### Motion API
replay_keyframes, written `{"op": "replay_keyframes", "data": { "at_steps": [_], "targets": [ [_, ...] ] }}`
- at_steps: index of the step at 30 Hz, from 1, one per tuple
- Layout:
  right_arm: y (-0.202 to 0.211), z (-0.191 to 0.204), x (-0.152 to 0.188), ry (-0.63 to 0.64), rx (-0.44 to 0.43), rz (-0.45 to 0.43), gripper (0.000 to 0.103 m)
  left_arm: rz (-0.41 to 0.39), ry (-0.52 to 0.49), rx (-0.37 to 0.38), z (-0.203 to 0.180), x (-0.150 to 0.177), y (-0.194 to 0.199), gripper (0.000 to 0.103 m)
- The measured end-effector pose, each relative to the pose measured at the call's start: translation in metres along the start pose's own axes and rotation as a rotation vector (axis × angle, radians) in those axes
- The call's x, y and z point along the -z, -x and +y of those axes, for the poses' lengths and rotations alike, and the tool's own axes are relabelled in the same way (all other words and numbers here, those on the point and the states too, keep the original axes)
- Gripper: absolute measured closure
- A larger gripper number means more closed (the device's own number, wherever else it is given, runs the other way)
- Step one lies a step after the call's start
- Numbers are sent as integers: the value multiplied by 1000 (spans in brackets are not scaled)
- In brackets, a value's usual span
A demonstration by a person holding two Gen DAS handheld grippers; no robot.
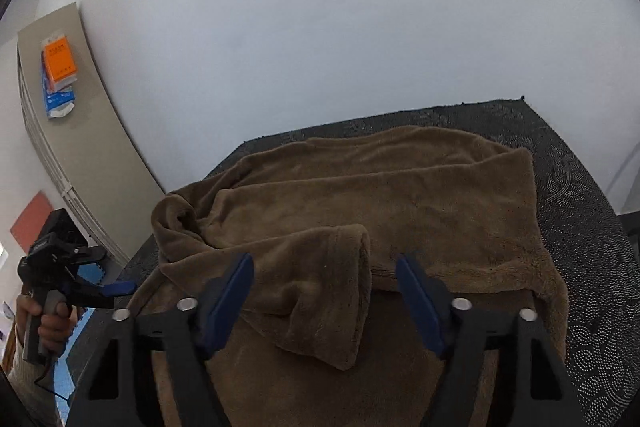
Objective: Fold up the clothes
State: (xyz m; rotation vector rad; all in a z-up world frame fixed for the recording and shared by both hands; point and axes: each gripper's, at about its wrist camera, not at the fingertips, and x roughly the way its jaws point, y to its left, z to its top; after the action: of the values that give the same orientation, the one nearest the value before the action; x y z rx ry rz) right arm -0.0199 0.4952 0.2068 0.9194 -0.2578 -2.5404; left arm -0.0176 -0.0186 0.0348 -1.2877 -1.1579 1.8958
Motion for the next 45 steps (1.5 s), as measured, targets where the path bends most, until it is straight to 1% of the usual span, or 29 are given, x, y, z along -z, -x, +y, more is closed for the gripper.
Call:
{"op": "replay_keyframes", "data": {
  "at_steps": [1, 2, 3, 4, 5, 6, 8, 9, 13, 14, 17, 21, 23, 25, 27, 29, 30, 32, 35, 36, 37, 38, 39, 40, 41, 43, 44, 45],
  "targets": [
    [-8, -4, -2, -10, -18, 22, 48, 3, 4, -5, 0, 0, -2, 27],
    [-16, -9, -5, -20, -32, 44, 55, 4, 10, -10, 2, -1, -2, 26],
    [-23, -14, -7, -33, -34, 62, 58, 5, 15, -15, 4, -1, -2, 26],
    [-32, -18, -8, -51, -56, 81, 58, 3, 20, -20, 5, -2, -2, 26],
    [-41, -23, -9, -68, -78, 101, 60, 1, 24, -24, 6, -3, -2, 26],
    [-49, -27, -10, -86, -101, 119, 65, 0, 28, -28, 11, -1, -4, 26],
    [-56, -29, -9, -118, -176, 142, 68, -2, 33, -33, 11, -1, -10, 26],
    [-60, -30, -9, -133, -222, 152, 72, -2, 36, -36, 12, -1, -13, 25],
    [-66, -26, -4, -161, -365, 189, 72, 2, 53, -41, 19, -3, -13, 25],
    [-69, -24, -3, -161, -376, 203, 72, 5, 57, -41, 21, -4, -13, 25],
    [-77, -21, 1, -148, -340, 234, 72, 16, 66, -40, 26, -6, -14, 25],
    [-92, -28, 3, -207, -345, 268, 72, 23, 66, -33, 27, -6, -19, 25],
    [-98, -33, 4, -246, -356, 276, 72, 24, 69, -31, 31, -9, -11, 25],
    [-103, -40, 6, -295, -370, 291, 72, 24, 73, -30, 38, -12, 5, 25],
    [-105, -44, 5, -318, -389, 300, 71, 24, 77, -29, 44, -14, 16, 25],
    [-105, -42, 4, -304, -393, 300, 69, 26, 72, -30, 50, -13, 26, 25],
    [-103, -39, 4, -285, -403, 291, 59, 27, 69, -31, 54, -13, 31, 25],
    [-101, -32, 4, -245, -417, 275, 52, 26, 61, -37, 53, -15, 28, 25],
    [-100, -14, 2, -124, -332, 290, 52, 25, 46, -50, 39, -13, 3, 25],
    [-99, -5, 1, -76, -292, 296, 53, 25, 41, -51, 38, -13, 2, 25],
    [-99, 2, 0, -38, -255, 298, 54, 25, 36, -51, 37, -13, 2, 25],
    [-98, 8, 0, -3, -217, 297, 57, 25, 31, -52, 36, -14, 2, 25],
    [-97, 13, 1, 24, -185, 295, 68, 23, 27, -51, 35, -14, 3, 25],
    [-94, 15, 1, 36, -172, 291, 74, 21, 23, -51, 33, -15, 2, 25],
    [-89, 16, 0, 34, -174, 282, 84, 18, 19, -51, 31, -16, 1, 25],
    [-80, 18, -2, 30, -179, 262, 88, 13, 7, -54, 29, -18, 4, 25],
    [-72, 19, -5, 31, -190, 243, 91, 10, -1, -57, 29, -19, 5, 25],
    [-63, 22, -9, 26, -210, 219, 91, 5, -11, -64, 28, -20, 7, 25]
  ]
}}
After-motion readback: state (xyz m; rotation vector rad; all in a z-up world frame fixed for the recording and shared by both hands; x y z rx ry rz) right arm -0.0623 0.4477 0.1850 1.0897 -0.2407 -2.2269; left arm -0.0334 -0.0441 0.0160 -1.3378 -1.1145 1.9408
